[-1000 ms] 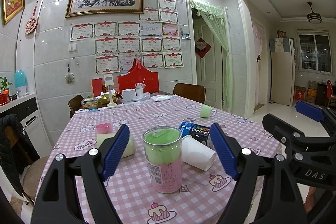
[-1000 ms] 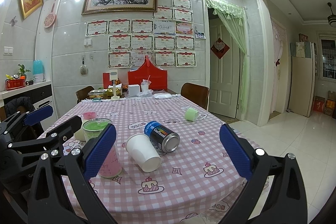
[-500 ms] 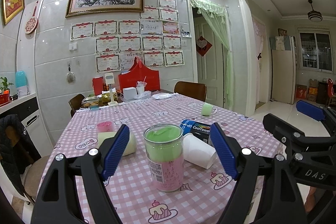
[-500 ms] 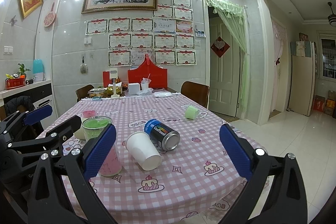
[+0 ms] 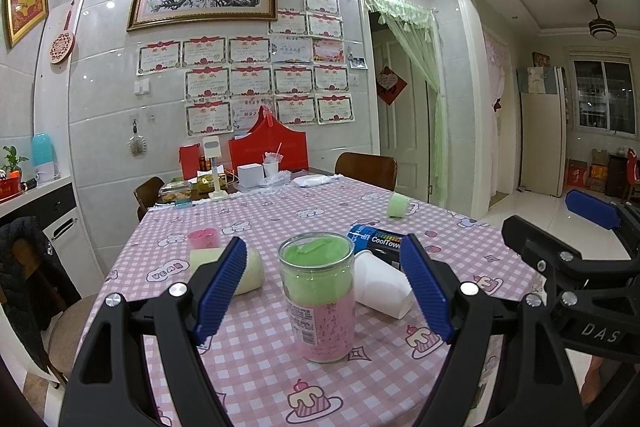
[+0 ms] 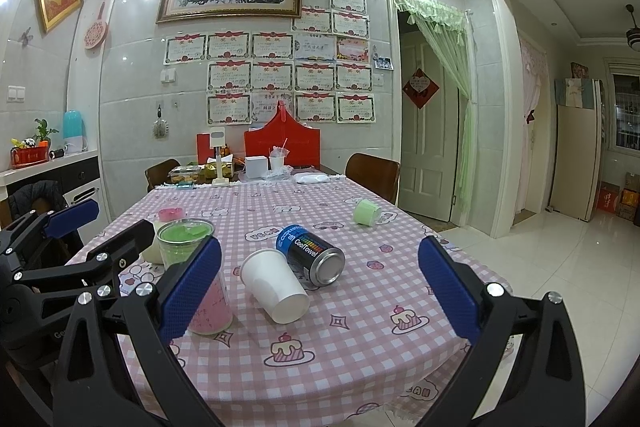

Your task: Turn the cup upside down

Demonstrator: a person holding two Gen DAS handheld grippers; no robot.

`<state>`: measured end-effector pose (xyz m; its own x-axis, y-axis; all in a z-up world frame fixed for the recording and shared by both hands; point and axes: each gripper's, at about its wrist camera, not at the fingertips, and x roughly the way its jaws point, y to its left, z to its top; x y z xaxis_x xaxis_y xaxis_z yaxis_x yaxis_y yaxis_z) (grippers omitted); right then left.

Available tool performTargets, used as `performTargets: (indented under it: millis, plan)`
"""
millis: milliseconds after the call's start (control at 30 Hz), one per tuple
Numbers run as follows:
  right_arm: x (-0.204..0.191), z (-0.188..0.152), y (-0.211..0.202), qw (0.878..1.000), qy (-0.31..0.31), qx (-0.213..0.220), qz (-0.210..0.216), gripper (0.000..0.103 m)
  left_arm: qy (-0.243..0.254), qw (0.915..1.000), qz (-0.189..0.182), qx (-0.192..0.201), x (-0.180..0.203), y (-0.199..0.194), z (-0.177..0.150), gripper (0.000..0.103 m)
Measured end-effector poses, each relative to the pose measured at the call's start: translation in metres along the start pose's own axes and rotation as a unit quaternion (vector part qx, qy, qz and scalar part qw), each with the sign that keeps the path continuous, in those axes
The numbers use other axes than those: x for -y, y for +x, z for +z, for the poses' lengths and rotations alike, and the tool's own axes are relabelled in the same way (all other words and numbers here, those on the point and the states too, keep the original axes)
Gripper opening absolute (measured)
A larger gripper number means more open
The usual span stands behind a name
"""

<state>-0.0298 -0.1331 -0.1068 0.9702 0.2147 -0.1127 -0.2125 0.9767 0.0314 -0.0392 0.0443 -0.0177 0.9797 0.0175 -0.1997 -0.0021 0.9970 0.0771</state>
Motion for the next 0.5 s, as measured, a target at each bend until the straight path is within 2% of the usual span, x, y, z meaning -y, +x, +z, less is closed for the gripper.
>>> performTargets:
  millis: [500]
  plan:
    - [-0.019, -0.005, 0.025, 0.999, -0.016, -0.025, 0.026, 0.095, 0.010, 0.9982, 0.052, -0.029, -0.015, 0.011, -0.015, 0.078]
